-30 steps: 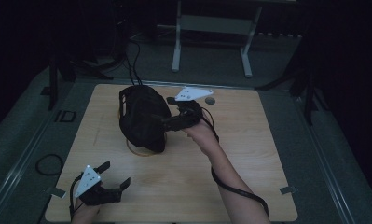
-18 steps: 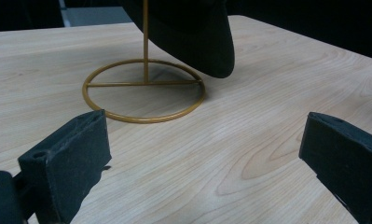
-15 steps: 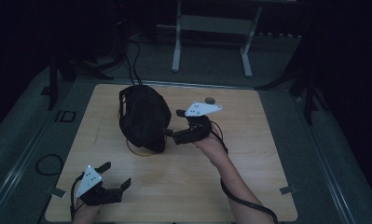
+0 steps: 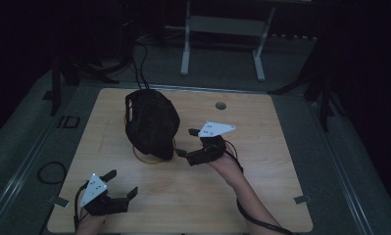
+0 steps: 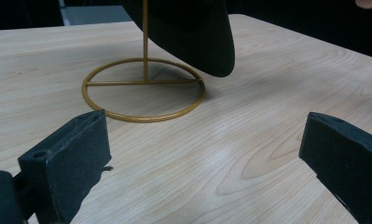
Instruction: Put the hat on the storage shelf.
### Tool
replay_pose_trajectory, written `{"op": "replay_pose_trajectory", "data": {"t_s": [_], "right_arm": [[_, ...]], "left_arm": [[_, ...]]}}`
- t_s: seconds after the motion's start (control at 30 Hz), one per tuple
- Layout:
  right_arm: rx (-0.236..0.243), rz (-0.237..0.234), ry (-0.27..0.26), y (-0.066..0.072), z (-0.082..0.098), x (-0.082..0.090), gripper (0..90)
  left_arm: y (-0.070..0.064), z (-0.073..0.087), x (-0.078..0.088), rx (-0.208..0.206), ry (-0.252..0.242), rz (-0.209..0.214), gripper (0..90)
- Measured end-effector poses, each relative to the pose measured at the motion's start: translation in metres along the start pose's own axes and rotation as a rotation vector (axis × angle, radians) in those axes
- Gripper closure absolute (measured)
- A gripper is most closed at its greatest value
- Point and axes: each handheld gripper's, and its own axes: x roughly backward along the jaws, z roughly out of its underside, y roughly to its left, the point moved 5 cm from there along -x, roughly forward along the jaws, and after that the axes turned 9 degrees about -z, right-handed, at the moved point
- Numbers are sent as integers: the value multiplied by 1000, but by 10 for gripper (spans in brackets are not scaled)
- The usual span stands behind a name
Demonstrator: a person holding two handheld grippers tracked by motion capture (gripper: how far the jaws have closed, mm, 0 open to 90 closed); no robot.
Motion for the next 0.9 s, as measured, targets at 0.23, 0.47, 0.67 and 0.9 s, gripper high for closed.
{"op": "replay_pose_trajectory", "data": {"t_s": [0.23,0.47,0.67,0.9], "right_arm": [[-11,-4,15,2,28,4,139],[-19,-5,28,3,46,10,138],[-24,-6,50,6,68,18,137],[-27,-5,58,6,85,26,138]], "left_arm": [[0,0,0,1,2,-1,22],[-1,0,0,0,0,1,22],[0,0,-1,-1,2,1,22],[-1,0,-1,1,7,5,22]]}}
